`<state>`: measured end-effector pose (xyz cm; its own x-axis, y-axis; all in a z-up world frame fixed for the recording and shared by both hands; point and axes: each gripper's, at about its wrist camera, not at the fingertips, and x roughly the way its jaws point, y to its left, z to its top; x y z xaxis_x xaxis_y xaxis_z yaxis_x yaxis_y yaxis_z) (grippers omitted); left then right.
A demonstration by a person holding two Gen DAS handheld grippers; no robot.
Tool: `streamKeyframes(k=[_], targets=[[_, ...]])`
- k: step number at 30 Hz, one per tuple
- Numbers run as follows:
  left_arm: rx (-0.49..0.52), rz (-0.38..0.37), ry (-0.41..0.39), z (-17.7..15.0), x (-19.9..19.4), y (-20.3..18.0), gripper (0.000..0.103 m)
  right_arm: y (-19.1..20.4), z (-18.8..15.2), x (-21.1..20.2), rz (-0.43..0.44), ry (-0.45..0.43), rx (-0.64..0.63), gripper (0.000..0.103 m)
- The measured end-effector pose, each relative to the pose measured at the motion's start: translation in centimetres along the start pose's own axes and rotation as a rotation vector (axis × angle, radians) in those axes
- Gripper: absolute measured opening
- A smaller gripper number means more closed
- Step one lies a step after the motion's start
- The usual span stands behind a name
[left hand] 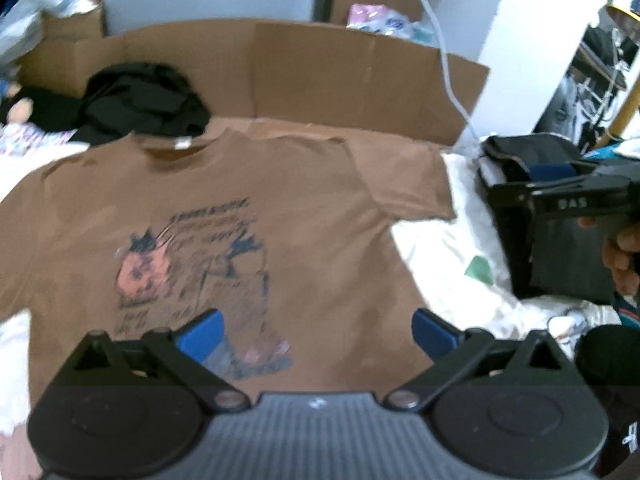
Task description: Fold clothes
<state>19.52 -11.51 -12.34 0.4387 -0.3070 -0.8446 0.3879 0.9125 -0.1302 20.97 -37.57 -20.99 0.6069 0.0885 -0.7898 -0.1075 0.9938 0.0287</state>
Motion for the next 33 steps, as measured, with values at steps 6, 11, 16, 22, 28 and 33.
streamKeyframes(k=[6,11,16,22,28,33], targets=[[-0.031,0.092,0.011,-2.5,-3.4,3.5,0.103,1.7,1.2,-0.5,0.074,0.053,-0.053,0.100],[-0.038,0.126,0.006,-4.3,-6.3,6.7,0.103,4.0,3.6,-2.8,0.165,0.057,-0.192,0.103],[-0.083,0.206,-0.009,-5.9,-8.0,10.2,0.103,6.3,4.1,-5.0,0.266,0.051,-0.372,0.103],[-0.136,0.197,0.039,-6.8,-8.4,12.6,0.103,8.9,3.6,-5.0,0.325,0.084,-0.395,0.103],[-0.128,0.211,-0.010,-7.3,-10.2,13.2,0.103,11.0,2.0,-5.0,0.349,0.062,-0.287,0.103],[-0.169,0.242,0.001,-7.6,-10.4,14.3,0.103,12.5,-0.2,-5.2,0.359,0.047,-0.302,0.103]])
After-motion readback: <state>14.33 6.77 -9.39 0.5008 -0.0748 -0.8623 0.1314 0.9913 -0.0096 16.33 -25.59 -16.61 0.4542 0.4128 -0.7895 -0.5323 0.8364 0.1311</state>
